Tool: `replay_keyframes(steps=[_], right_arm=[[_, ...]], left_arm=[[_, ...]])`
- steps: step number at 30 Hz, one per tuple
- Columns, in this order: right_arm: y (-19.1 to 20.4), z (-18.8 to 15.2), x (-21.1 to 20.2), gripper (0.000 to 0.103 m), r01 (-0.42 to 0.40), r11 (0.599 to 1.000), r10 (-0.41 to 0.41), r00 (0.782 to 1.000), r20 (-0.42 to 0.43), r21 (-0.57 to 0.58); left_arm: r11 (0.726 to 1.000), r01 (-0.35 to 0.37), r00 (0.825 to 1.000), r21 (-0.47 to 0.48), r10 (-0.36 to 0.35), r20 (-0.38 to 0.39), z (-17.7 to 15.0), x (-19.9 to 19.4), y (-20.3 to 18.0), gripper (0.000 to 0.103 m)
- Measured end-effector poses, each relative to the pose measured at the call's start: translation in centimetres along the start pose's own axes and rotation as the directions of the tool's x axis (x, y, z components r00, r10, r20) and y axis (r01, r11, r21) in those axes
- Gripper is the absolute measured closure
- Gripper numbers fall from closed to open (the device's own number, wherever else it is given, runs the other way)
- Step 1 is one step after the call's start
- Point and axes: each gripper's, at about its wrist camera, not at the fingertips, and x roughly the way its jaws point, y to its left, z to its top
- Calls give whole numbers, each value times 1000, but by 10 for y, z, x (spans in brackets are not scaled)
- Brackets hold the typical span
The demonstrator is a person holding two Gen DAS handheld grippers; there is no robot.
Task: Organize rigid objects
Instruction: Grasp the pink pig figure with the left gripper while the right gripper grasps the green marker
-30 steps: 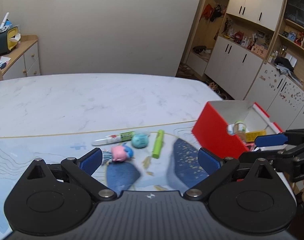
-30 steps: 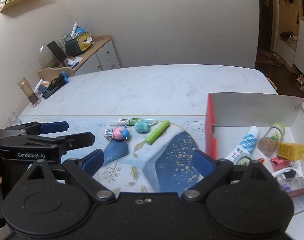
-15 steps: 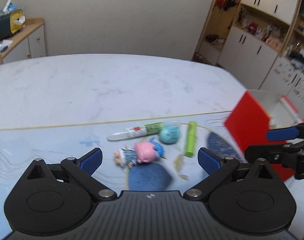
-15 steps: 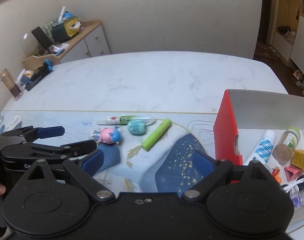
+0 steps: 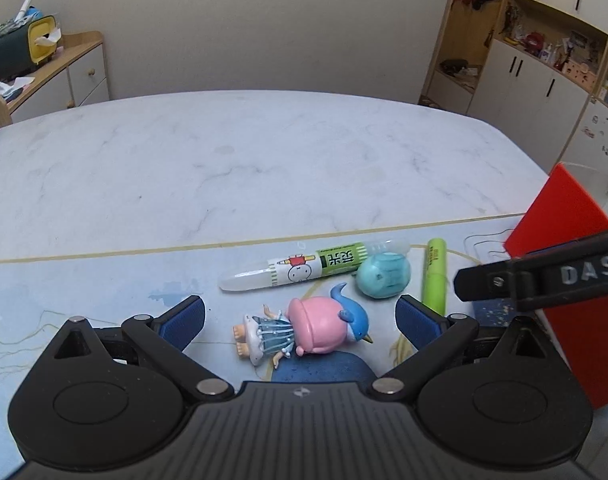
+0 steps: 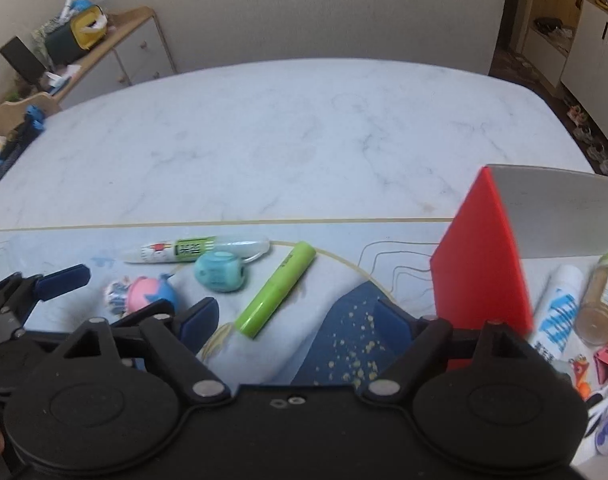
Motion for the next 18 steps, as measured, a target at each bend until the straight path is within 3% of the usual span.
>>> replay_keyframes(steps=[12, 18], right_arm=[[5, 6, 35, 29, 39, 999, -40, 998, -52, -24], [12, 8, 44, 41, 51, 998, -54, 997, -62, -40]], left_arm=[[999, -52, 998, -13, 52, 18, -9, 13, -5, 1], [998, -70, 997, -9, 70, 16, -10, 17, -8, 2]])
